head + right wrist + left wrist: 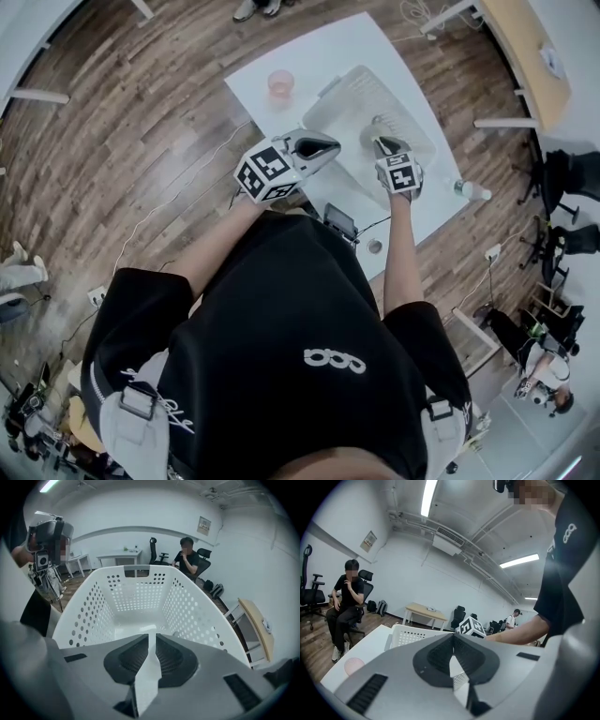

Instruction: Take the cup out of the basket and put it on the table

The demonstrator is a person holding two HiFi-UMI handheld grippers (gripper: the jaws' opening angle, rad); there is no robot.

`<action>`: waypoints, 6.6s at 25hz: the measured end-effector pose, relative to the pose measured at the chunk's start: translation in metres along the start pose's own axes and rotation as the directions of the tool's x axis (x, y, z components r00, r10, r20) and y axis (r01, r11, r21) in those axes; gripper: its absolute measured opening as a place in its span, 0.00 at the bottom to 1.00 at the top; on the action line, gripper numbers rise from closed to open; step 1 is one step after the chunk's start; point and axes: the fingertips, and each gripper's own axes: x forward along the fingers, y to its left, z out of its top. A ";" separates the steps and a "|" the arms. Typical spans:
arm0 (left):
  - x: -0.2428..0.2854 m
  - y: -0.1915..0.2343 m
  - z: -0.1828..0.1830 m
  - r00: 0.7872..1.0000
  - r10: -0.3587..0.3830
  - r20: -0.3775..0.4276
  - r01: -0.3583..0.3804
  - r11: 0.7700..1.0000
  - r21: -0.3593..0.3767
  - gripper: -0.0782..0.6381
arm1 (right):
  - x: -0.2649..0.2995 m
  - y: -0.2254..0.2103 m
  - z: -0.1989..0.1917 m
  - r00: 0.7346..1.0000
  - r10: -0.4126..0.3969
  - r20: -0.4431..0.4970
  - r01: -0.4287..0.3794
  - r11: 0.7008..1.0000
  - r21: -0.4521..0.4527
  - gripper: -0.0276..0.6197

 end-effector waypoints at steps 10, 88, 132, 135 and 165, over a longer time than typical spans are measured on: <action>-0.007 0.008 -0.005 0.999 0.044 0.003 -0.044 0.999 -0.016 0.12 | 0.045 -0.008 -0.031 0.990 0.037 -0.140 -0.044 0.998 -0.047 0.12; 0.012 -0.037 0.029 0.996 -0.086 0.016 0.084 0.992 0.099 0.12 | -0.206 0.051 0.040 0.854 -0.326 0.406 0.291 0.945 0.147 0.12; 0.206 -0.321 -0.100 0.852 -0.469 -0.230 0.502 0.858 0.111 0.12 | -0.292 0.044 -0.301 0.866 -0.455 0.204 0.299 0.802 0.518 0.12; 0.208 -0.320 -0.104 0.852 -0.468 -0.236 0.501 0.858 0.109 0.12 | -0.287 0.043 -0.302 0.872 -0.445 0.204 0.291 0.806 0.516 0.12; 0.206 -0.314 -0.110 0.847 -0.471 -0.249 0.504 0.859 0.089 0.12 | -0.264 0.045 -0.307 0.896 -0.404 0.184 0.258 0.811 0.525 0.12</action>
